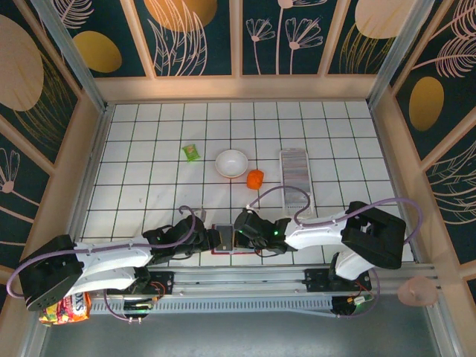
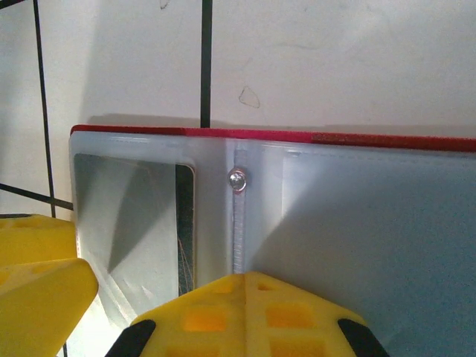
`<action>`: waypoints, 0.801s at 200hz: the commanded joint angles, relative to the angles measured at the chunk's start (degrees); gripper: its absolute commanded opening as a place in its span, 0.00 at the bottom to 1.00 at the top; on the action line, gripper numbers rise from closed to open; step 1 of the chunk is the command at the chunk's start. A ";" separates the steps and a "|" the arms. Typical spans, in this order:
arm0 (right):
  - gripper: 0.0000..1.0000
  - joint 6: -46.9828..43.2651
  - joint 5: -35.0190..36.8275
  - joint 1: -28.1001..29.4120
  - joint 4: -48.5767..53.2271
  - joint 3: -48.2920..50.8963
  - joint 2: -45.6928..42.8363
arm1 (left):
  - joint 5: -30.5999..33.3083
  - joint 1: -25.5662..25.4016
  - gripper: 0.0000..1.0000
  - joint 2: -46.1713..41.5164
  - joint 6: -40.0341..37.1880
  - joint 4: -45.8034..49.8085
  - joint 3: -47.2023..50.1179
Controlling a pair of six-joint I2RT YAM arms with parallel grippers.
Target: Put the credit cards into the card holder
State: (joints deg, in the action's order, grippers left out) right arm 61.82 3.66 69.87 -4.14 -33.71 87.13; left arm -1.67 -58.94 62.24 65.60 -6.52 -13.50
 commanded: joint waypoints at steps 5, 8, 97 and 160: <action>0.00 0.62 1.04 0.40 2.47 2.16 1.38 | -6.85 -1.37 0.37 -0.98 1.91 -8.24 -1.59; 0.00 0.62 1.00 0.40 2.38 2.12 1.29 | -6.63 -1.39 0.36 -1.20 1.76 -7.75 -1.74; 0.00 -2.51 7.17 0.50 4.08 -0.24 -6.44 | 2.17 -1.36 0.05 -5.17 -0.46 8.89 -7.10; 0.43 0.18 15.55 -2.13 18.87 5.02 -21.80 | 6.88 -1.39 0.00 -6.28 -3.65 21.72 -12.50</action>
State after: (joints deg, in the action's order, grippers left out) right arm 60.51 14.13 69.52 6.63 -32.77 70.19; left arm 2.35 -60.03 56.38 63.88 8.51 -23.38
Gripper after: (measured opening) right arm 0.367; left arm 0.067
